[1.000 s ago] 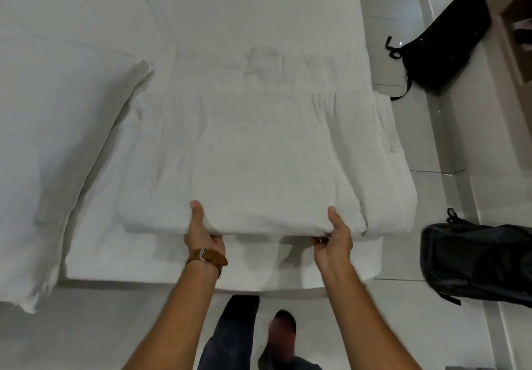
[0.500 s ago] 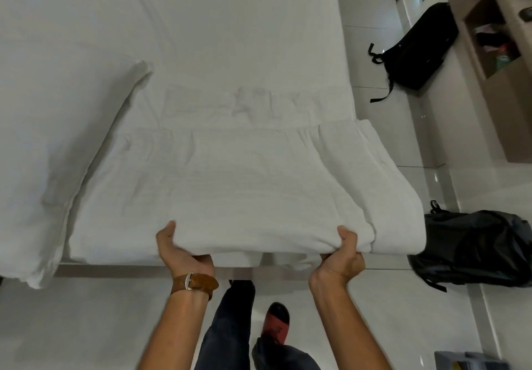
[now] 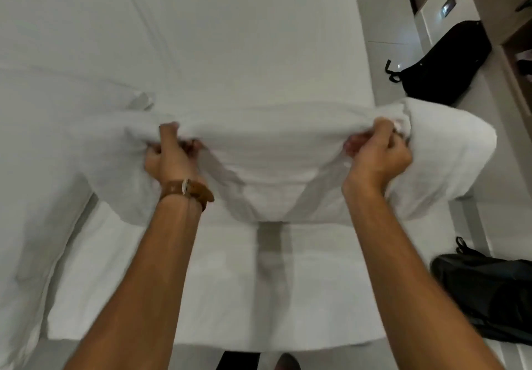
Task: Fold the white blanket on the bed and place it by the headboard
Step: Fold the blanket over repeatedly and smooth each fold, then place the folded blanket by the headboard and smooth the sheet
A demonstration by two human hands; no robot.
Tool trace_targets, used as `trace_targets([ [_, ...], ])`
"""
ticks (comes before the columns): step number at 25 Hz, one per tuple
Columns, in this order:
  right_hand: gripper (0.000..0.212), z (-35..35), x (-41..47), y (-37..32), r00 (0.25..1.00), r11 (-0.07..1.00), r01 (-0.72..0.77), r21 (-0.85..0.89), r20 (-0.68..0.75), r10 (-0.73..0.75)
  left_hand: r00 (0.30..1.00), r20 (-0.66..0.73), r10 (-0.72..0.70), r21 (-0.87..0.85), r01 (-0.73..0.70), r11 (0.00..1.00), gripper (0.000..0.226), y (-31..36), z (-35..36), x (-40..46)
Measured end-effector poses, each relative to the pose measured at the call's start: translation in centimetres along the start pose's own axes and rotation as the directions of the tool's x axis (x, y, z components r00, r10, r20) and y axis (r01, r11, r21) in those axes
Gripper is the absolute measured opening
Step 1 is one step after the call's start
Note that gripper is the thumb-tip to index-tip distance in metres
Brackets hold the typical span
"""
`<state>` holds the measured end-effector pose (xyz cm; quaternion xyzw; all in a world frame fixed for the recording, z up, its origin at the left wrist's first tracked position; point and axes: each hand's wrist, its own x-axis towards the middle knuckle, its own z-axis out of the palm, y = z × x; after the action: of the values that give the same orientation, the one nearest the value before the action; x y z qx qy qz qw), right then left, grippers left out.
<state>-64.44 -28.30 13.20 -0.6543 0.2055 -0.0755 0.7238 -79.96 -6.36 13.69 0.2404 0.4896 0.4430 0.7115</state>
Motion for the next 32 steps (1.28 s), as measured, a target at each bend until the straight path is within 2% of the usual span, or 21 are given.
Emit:
trace_targets([
  [2, 0.036, 5.9, 4.6, 0.7, 0.998, 0.988, 0.017, -0.156, 0.069, -0.007, 0.999, 0.013, 0.039, 0.077, -0.040, 0.996, 0.026, -0.9, 5.0, 5.7],
  [4, 0.038, 10.1, 8.4, 1.8, 0.994, 0.961, 0.036, -0.276, 0.109, -0.006, 0.999, 0.027, 0.026, 0.148, -0.030, 0.989, 0.034, -2.2, 8.8, 9.9],
  [7, 0.038, 15.2, 13.4, 3.9, 0.990, 0.938, 0.060, -0.342, 0.141, -0.011, 0.998, 0.063, -0.022, 0.202, 0.009, 0.979, 0.033, -3.9, 13.1, 14.6],
  [9, 0.031, 17.4, 16.0, 5.2, 0.980, 0.938, 0.039, -0.343, 0.198, 0.031, 0.993, 0.117, -0.031, 0.218, 0.005, 0.976, 0.028, -4.7, 15.5, 17.2],
  [10, 0.026, 17.9, 16.8, 6.0, 0.963, 0.928, 0.022, -0.371, 0.259, 0.081, 0.983, 0.181, -0.033, 0.293, -0.022, 0.956, 0.023, -5.2, 16.4, 18.1],
  [11, 0.031, 18.0, 17.4, 7.2, 0.932, 0.894, 0.065, -0.442, 0.346, 0.104, 0.961, 0.274, -0.027, 0.446, -0.102, 0.889, 0.016, -5.6, 16.8, 18.5],
  [12, 0.043, 17.7, 17.2, 8.5, 0.879, 0.796, 0.204, -0.570, 0.465, 0.107, 0.916, 0.399, -0.038, 0.611, -0.234, 0.756, 0.006, -6.4, 16.7, 18.6],
  [13, 0.056, 17.0, 16.7, 9.7, 0.800, 0.619, 0.408, -0.671, 0.589, 0.112, 0.849, 0.519, -0.096, 0.742, -0.392, 0.544, 0.016, -7.6, 16.0, 18.3],
  [14, 0.065, 16.0, 15.9, 10.6, 0.711, 0.395, 0.602, -0.694, 0.691, 0.130, 0.758, 0.624, -0.190, 0.776, -0.572, 0.264, 0.041, -9.2, 14.5, 17.8],
  [15, 0.070, 14.9, 14.9, 11.0, 0.634, 0.191, 0.736, -0.649, 0.760, 0.140, 0.686, 0.667, -0.291, 0.716, -0.698, -0.003, 0.065, -10.7, 12.9, 17.0],
  [16, 0.073, 13.8, 13.6, 10.9, 0.592, 0.053, 0.796, -0.603, 0.794, 0.136, 0.649, 0.670, -0.361, 0.615, -0.757, -0.222, 0.080, -12.0, 11.3, 15.8],
  [17, 0.076, 12.5, 12.9, 10.8, 0.586, -0.016, 0.808, -0.588, 0.802, 0.120, 0.632, 0.669, -0.391, 0.527, -0.774, -0.351, 0.085, -13.0, 9.8, 14.4],
  [18, 0.078, 11.1, 12.6, 10.9, 0.597, -0.053, 0.802, -0.595, 0.795, 0.106, 0.624, 0.679, -0.387, 0.481, -0.776, -0.409, 0.087, -13.9, 8.5, 13.6],
  [21, 0.081, 5.6, 12.9, 13.1, 0.605, -0.148, 0.793, -0.591, 0.794, 0.067, 0.578, 0.743, -0.337, 0.418, -0.795, -0.440, 0.086, -15.3, 4.5, 13.4],
  [23, 0.081, 3.3, 14.0, 15.1, 0.595, -0.168, 0.796, -0.582, 0.802, 0.044, 0.568, 0.758, -0.321, 0.389, -0.788, -0.476, 0.085, -16.3, 2.6, 14.6],
  [29, 0.081, 3.6, 15.9, 17.0, 0.575, -0.138, 0.813, -0.566, 0.818, 0.029, 0.588, 0.746, -0.312, 0.382, -0.762, -0.523, 0.083, -17.6, 2.6, 15.0],
  [31, 0.080, 3.5, 15.1, 17.0, 0.602, -0.138, 0.792, -0.594, 0.798, 0.017, 0.601, 0.726, -0.334, 0.384, -0.757, -0.528, 0.083, -17.0, 2.9, 14.7],
  [32, 0.079, 3.3, 14.2, 17.0, 0.643, -0.120, 0.760, -0.639, 0.766, -0.007, 0.607, 0.713, -0.351, 0.386, -0.758, -0.525, 0.082, -16.8, 3.3, 14.4],
])
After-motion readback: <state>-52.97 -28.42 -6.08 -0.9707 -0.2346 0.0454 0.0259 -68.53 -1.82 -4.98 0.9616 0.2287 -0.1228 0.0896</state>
